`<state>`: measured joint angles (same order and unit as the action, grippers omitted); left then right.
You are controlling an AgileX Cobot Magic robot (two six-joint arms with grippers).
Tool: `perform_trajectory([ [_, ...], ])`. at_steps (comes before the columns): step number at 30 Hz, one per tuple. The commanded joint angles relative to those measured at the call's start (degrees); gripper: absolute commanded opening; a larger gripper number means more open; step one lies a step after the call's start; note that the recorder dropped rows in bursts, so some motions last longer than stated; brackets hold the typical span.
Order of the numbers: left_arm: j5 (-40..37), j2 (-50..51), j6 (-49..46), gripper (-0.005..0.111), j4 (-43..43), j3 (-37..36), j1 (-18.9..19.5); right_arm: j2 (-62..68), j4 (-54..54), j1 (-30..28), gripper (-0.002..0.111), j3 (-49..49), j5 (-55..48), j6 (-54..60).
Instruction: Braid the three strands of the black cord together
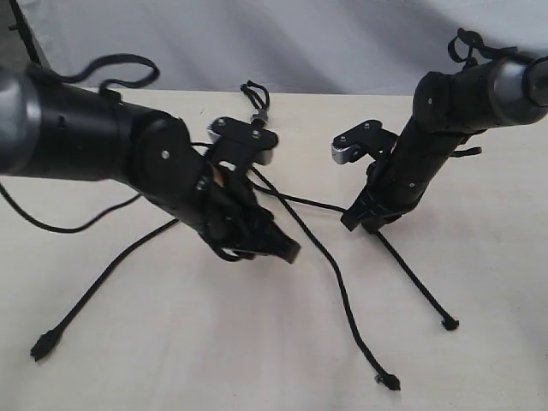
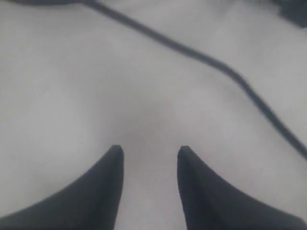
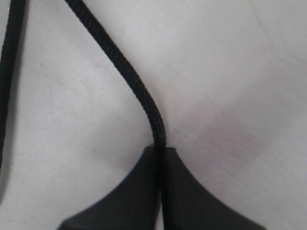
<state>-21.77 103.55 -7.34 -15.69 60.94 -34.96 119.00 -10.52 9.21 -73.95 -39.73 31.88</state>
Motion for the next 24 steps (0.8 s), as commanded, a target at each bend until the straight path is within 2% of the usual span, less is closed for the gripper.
perform_trajectory([
  [1,1.9,4.8,0.3,0.036,-3.1,3.6,-6.1,0.0,0.3,-0.3,0.0,0.1,0.3,-0.2],
  [6,0.2,9.6,0.5,0.036,-3.1,8.5,-11.5,0.0,0.5,-0.4,0.0,0.1,0.4,-0.2],
  [13,-0.5,13.2,1.1,0.036,-2.3,13.8,-15.2,0.0,0.5,-0.4,0.0,0.1,0.8,-0.2],
  [16,-0.2,14.4,1.2,0.036,0.6,15.0,-15.8,0.0,0.5,-0.4,0.0,0.1,0.8,-0.2],
  [24,-2.1,16.6,6.8,0.036,1.6,15.0,-15.7,0.0,0.5,-0.4,0.0,0.1,1.1,-0.2],
])
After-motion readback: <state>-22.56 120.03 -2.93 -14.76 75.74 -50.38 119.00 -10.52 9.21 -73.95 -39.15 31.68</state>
